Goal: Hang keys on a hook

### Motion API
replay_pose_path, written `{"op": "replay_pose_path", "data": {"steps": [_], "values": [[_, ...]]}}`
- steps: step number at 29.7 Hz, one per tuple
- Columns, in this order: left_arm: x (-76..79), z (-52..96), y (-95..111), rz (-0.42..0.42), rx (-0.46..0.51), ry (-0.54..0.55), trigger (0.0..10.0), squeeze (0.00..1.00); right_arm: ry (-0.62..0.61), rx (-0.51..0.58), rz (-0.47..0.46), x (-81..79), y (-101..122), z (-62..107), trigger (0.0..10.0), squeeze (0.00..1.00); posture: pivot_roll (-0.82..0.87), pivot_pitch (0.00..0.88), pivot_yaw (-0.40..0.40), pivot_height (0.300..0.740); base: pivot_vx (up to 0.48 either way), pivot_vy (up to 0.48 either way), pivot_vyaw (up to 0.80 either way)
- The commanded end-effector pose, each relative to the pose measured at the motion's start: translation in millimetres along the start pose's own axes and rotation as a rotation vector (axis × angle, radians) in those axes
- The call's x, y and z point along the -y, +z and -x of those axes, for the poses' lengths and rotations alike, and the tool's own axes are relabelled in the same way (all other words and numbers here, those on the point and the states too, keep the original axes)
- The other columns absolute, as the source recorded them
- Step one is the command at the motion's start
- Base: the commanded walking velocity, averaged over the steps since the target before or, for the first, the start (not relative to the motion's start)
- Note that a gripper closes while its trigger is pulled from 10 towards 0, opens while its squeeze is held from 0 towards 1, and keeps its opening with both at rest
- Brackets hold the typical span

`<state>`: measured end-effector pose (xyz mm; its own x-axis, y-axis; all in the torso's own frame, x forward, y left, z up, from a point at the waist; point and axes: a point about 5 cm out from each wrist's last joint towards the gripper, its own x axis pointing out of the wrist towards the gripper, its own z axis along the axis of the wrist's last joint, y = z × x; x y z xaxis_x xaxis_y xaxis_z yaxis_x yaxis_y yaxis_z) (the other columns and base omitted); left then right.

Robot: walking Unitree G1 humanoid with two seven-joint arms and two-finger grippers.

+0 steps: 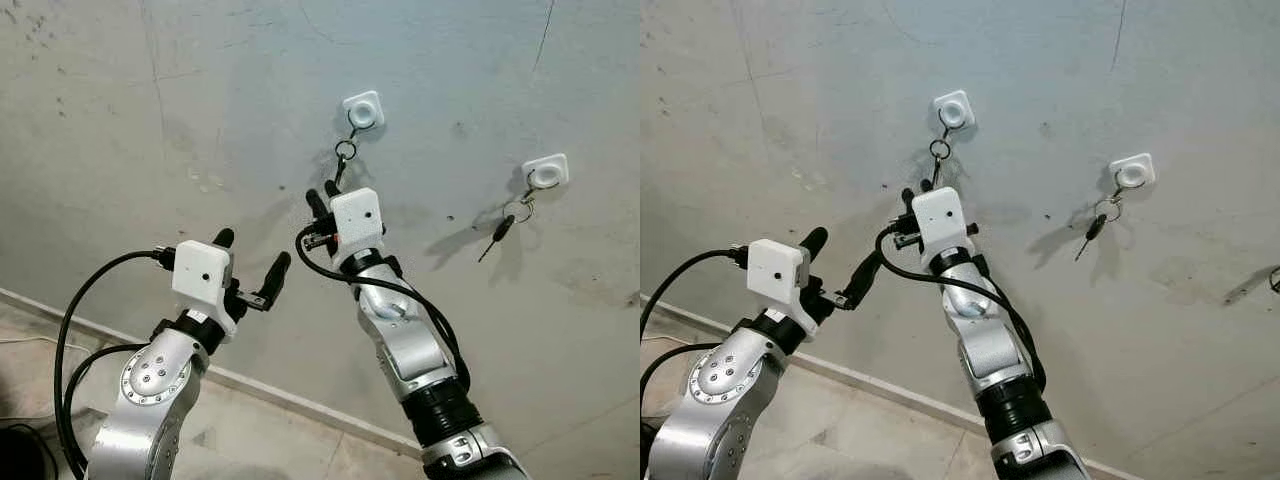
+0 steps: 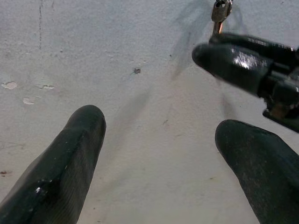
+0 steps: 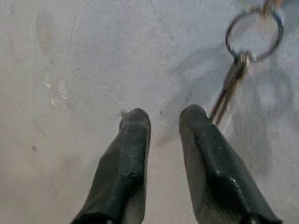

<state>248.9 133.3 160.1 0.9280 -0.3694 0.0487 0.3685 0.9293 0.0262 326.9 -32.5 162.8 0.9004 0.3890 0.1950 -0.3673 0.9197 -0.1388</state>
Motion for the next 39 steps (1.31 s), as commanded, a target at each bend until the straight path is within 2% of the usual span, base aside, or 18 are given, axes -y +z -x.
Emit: {"op": "replay_pose_path", "data": {"steps": [1, 10, 13, 17, 20, 21, 22, 23, 25, 32, 39], "values": [[2.9, -1.1, 0, -0.007, -0.002, -0.006, 10.0, 0.0, -0.016, 0.006, 0.004, 7.7, 2, 3.5, 10.0, 1.0, 0.26, 0.066, -0.17, 0.74, 0.0, 0.0, 0.0], [3.5, 0.3, -2, -0.004, -0.01, -0.002, 10.0, 0.0, -0.05, 0.015, 0.023, 24.4, 4, 24.4, 10.0, 1.0, 0.26, 0.07, -0.172, 0.74, 0.0, 0.0, 0.0], [1.0, 3.2, -6, -0.007, -0.026, 0.013, 10.0, 0.0, -0.073, 0.012, 0.037, 36.3, 5, 42.8, 10.0, 1.0, 0.25, 0.073, -0.173, 0.74, 0.0, 0.0, 0.0], [-1.3, 6.5, -11, -0.013, -0.051, 0.021, 10.0, 0.0, -0.091, -0.007, 0.05, 44.7, 2, 56.0, 10.0, 1.0, 0.24, 0.073, -0.169, 0.74, 0.0, 0.0, 0.0], [-5.0, 12.2, -18, -0.024, -0.088, 0.03, 10.0, 0.0, -0.138, -0.065, 0.068, 58.6, -5, 77.3, 10.0, 1.0, 0.23, 0.074, -0.159, 0.74, 0.0, 0.0, 0.0], [-5.0, 12.2, -18, -0.024, -0.088, 0.03, 10.0, 0.0, -0.138, -0.065, 0.068, 58.6, -5, 77.3, 10.0, 1.0, 0.23, 0.074, -0.159, 0.74, 0.0, 0.0, 0.0], [-6.9, 14.6, -20, -0.031, -0.096, 0.036, 10.0, 0.0, -0.165, -0.094, 0.071, 65.1, -8, 87.7, 10.0, 1.0, 0.23, 0.074, -0.155, 0.74, 0.0, 0.0, 0.0], [-6.9, 14.6, -20, -0.031, -0.096, 0.036, 10.0, 0.0, -0.165, -0.094, 0.071, 65.1, -8, 87.7, 10.0, 1.0, 0.23, 0.074, -0.155, 0.74, 0.0, 0.0, 0.0], [-10.0, 18.4, -24, -0.038, -0.114, 0.046, 10.0, 0.0, -0.197, -0.144, 0.063, 71.8, -12, 106.9, 10.0, 1.0, 0.23, 0.074, -0.15, 0.74, 0.0, 0.0, 0.0], [-12.0, 23.8, -27, -0.048, -0.13, 0.051, 10.0, 0.0, -0.237, -0.216, 0.038, 72.0, -15, 134.7, 10.0, 1.0, 0.22, 0.083, -0.144, 0.74, 0.0, 0.0, 0.0], [-10.0, 28.1, -27, -0.041, -0.148, 0.026, 10.0, 0.0, -0.297, -0.247, 0.016, 73.9, -12, 146.7, 10.0, 1.0, 0.21, 0.094, -0.135, 0.74, 0.0, 0.0, 0.0]]}}
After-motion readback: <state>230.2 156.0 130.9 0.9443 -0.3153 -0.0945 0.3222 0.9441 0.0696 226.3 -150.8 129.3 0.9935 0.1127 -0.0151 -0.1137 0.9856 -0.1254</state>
